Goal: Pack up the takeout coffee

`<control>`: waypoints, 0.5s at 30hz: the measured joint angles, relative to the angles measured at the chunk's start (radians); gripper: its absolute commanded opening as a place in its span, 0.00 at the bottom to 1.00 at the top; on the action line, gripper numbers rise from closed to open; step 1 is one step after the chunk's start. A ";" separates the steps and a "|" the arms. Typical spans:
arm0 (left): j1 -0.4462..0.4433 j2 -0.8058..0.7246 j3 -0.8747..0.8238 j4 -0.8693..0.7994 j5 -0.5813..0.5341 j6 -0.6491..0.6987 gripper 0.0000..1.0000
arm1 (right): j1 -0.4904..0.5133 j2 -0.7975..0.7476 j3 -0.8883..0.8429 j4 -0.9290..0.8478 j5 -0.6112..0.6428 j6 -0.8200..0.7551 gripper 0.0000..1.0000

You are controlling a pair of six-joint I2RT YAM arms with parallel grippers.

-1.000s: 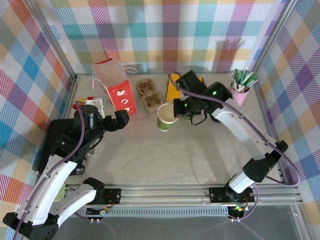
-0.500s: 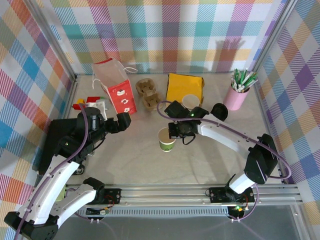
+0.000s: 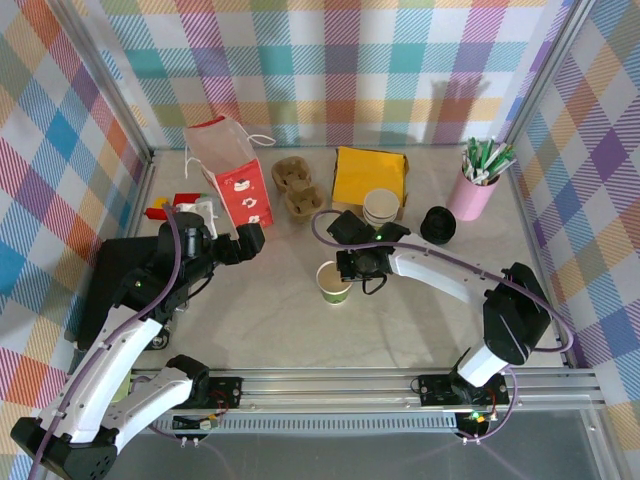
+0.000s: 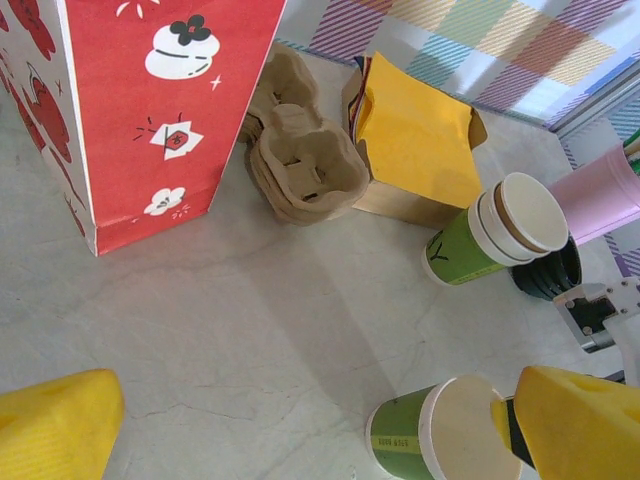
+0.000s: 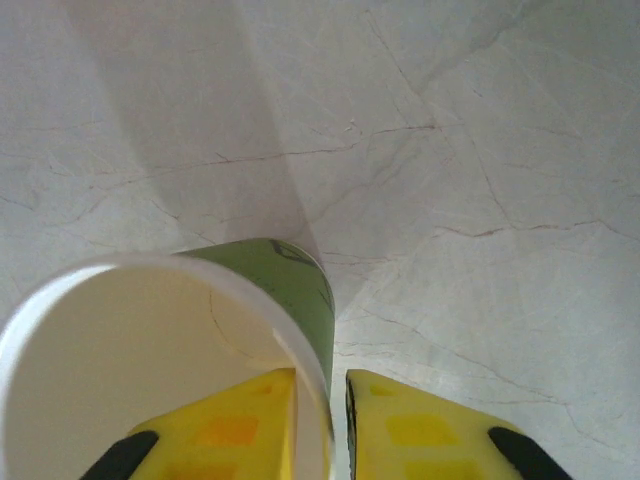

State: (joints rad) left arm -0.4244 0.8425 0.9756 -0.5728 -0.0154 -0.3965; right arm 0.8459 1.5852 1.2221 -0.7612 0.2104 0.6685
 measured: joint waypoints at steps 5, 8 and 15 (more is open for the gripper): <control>0.000 0.000 0.000 0.000 0.000 0.000 1.00 | 0.000 0.000 0.016 -0.026 0.011 -0.004 0.43; 0.000 0.000 0.000 0.000 0.000 0.000 1.00 | 0.000 -0.014 0.065 -0.072 0.036 -0.019 0.44; 0.000 0.000 0.005 0.000 0.000 0.005 1.00 | -0.058 -0.142 0.208 -0.182 0.162 -0.061 0.46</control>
State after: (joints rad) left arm -0.4244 0.8425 0.9802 -0.5732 -0.0158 -0.3920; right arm 0.7883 1.4437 1.4303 -0.9436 0.3725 0.6079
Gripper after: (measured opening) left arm 0.997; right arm 0.455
